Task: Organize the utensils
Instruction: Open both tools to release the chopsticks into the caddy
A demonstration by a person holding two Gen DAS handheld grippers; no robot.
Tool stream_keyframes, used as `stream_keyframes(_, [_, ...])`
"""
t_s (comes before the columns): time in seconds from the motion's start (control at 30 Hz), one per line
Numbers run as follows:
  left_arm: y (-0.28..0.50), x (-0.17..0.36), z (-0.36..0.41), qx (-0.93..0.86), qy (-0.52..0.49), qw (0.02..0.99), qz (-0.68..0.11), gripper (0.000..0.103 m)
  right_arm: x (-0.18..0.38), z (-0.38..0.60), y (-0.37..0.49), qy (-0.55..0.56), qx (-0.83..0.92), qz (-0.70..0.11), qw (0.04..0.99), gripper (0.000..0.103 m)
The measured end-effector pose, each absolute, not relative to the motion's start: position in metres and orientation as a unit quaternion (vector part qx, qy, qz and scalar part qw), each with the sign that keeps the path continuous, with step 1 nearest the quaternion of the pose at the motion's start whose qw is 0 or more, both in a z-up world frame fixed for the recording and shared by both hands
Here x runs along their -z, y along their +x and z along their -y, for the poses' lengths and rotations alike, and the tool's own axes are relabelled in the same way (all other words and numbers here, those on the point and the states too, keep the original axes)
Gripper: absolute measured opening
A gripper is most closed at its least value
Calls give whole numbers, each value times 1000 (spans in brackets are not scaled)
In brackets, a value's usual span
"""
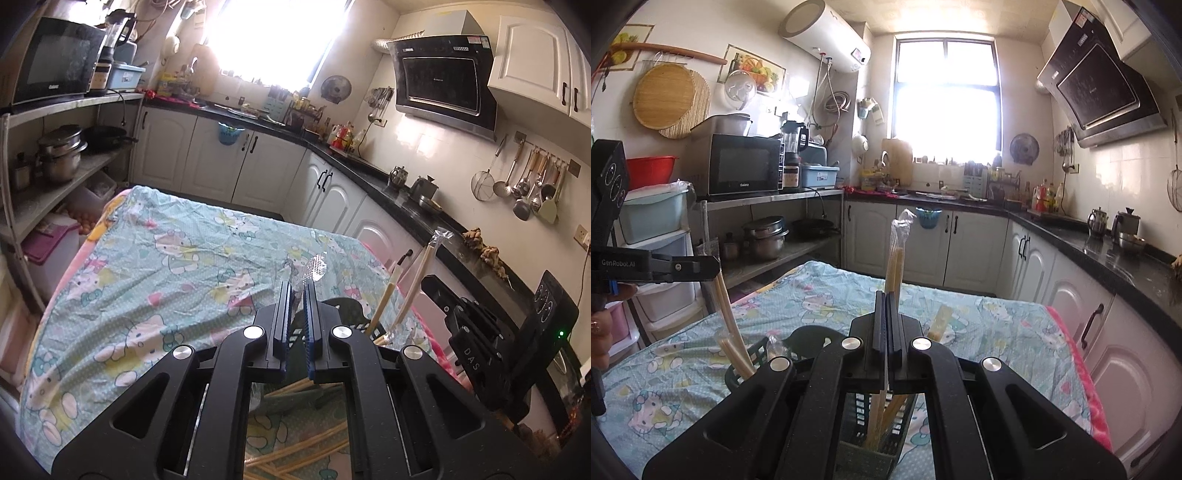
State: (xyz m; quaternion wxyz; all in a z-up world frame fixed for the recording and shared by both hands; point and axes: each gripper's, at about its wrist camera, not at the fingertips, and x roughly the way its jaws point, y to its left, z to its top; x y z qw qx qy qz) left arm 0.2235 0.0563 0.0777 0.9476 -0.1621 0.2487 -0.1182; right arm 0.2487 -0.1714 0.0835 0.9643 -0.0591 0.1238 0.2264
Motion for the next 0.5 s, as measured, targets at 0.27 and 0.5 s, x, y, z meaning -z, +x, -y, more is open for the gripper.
stream_keyframes(0.27, [213, -80, -60, 121, -169, 947, -245, 31, -83, 176, 240, -58, -223, -134, 964, 20])
stream_keyframes(0.5, [203, -86, -62, 120, -173, 948, -239, 47, -89, 183, 227, -59, -224, -128, 964, 29])
